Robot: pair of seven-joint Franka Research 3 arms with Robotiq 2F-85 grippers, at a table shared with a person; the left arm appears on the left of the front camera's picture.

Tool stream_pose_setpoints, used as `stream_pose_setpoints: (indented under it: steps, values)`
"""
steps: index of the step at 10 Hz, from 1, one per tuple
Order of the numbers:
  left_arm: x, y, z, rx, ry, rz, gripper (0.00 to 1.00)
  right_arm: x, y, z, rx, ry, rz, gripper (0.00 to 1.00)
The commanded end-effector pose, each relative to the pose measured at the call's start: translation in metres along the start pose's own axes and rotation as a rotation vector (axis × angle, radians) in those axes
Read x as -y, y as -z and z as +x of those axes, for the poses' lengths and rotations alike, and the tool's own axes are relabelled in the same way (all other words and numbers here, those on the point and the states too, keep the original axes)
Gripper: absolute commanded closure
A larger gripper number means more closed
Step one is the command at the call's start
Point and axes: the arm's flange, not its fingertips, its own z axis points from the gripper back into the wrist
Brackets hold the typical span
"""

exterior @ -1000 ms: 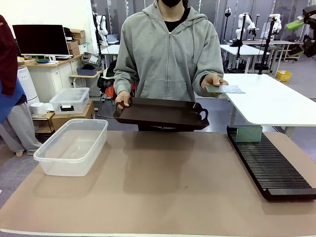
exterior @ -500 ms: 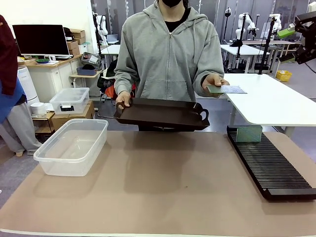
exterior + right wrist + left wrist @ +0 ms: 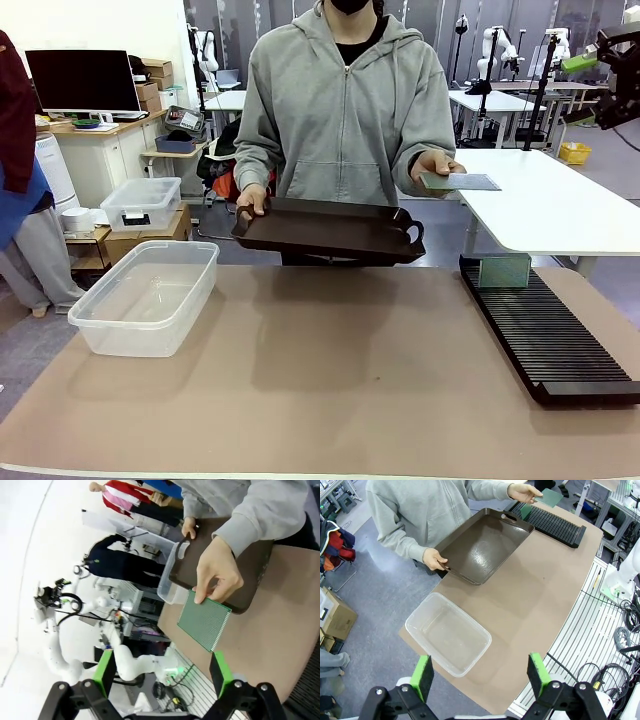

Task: Sort PCBs into racks and boxes based on the side picked up.
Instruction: Pick up the Blank PCB handed by the Human.

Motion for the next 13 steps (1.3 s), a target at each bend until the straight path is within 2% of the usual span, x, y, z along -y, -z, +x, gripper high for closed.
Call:
stream_pose_setpoints:
  steps: [1, 4, 6, 13]
  values:
    - [0.001, 0.001, -0.001, 0.000, -0.007, -0.002, 0.00, 0.026, 0.004, 0.014, 0.007, 0.097, 0.115, 0.00]
    - [0.001, 0.001, -0.001, 0.000, -0.007, -0.002, 0.00, 0.068, 0.028, 0.024, -0.048, 0.205, 0.233, 0.00]
    - [0.001, 0.001, -0.001, 0.000, -0.007, -0.002, 0.00, 0.084, 0.049, 0.017, -0.085, 0.262, 0.314, 0.00]
    - [0.001, 0.001, -0.001, 0.000, -0.007, -0.002, 0.00, 0.126, 0.096, 0.008, -0.232, 0.380, 0.384, 0.00]
